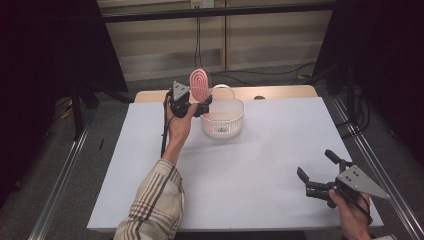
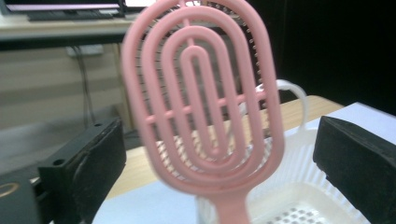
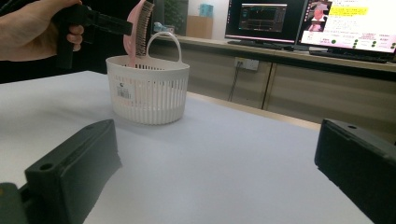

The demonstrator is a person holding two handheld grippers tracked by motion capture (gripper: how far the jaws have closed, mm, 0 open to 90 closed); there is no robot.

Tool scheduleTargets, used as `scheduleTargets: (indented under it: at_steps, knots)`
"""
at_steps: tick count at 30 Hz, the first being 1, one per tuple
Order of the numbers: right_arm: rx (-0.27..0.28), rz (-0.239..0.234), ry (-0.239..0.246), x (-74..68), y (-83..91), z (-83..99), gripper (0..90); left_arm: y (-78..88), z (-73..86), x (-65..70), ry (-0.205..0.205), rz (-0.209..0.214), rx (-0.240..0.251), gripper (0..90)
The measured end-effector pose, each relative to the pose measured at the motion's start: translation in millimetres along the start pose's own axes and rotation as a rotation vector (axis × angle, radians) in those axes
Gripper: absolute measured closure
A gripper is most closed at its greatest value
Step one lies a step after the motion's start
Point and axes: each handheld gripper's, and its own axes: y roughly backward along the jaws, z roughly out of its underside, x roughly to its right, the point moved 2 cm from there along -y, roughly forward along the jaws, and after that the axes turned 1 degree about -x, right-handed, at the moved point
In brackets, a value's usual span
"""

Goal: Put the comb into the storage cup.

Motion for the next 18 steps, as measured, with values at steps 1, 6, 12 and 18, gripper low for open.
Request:
scheduleTargets:
  at_steps: [1, 6, 12, 18]
  knots:
    - [0.0, -0.003, 0.0, -0.1, -0.2, 0.0, 0.0, 1.2, 1.4, -1.5, -0.001, -0.002, 0.006, 2.6]
    - [0.0, -0.002, 0.004, -1.0, -0.3, -0.4, 0.0, 7.1, 7.8, -8.4, 0.013, -0.012, 0.025, 2.6]
    - [-0.005, 0.004, 0.0, -0.9, -0.6, 0.0, 0.0, 21.4, 9.3, -12.2, -0.001, -0.013, 0.05, 2.6]
    - [0.001, 0.005, 0.003, -1.2, -0.7, -0.5, 0.0, 34.6, 6.3, -8.7, -0.038, 0.024, 0.082, 2.8]
